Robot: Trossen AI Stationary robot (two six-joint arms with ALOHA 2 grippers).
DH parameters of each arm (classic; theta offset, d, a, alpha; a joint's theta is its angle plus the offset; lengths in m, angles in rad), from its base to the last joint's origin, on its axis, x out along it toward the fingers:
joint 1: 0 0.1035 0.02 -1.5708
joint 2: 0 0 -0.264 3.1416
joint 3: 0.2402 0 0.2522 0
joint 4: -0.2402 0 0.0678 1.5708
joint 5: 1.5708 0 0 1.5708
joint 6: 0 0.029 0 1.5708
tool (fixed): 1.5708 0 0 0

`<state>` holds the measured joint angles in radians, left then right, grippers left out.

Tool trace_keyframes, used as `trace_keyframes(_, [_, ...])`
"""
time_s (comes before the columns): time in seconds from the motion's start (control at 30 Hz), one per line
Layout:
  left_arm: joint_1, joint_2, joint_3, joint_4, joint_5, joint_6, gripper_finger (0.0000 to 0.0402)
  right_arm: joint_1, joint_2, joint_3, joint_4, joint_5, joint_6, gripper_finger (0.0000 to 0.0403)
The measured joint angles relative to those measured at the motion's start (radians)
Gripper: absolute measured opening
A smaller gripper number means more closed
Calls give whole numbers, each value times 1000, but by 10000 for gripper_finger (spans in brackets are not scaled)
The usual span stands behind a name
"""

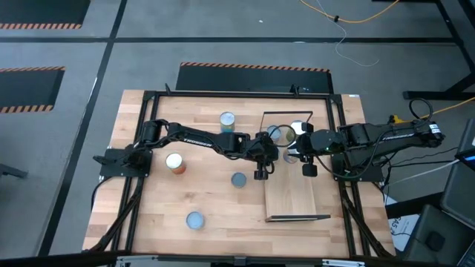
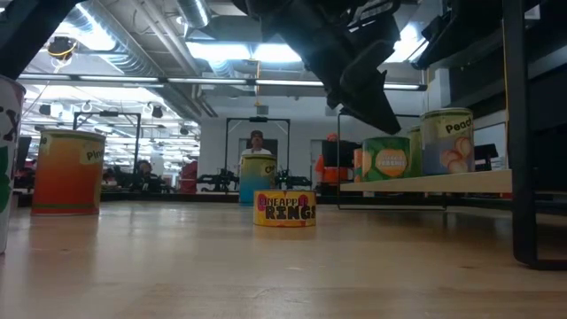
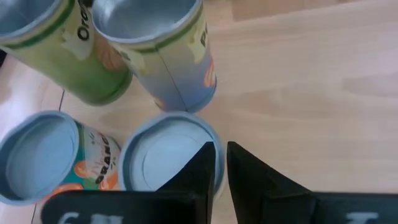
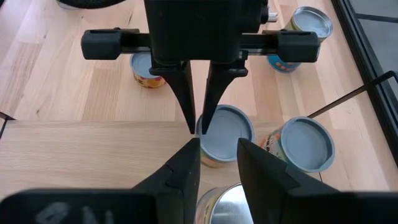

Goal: Pick and place cans onto a shelf
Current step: Put the canned sliced peaches on the shelf

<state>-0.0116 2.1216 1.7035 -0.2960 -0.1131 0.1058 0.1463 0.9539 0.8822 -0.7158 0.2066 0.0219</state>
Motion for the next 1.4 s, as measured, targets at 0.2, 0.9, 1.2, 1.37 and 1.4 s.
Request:
trace_keyframes(0.2, [0,-8,0,16,0,3,36,0,0,0,0,0,2,110])
trace_keyframes(0.9, [-6,-78,1,-89,-57,12,18,0,-1,-2,-6,0,3,110])
trace_keyframes(1.2, [-13,-149,2,-295,-109,1,2,2,6,-4,-10,-1,3,110])
trace_keyframes(1.37, [-17,-121,3,-374,-106,-1,1,2,13,-4,-7,-1,2,110])
trace_keyframes(1.4, [-18,-111,1,-390,-105,-7,1,2,15,-4,-6,0,2,110])
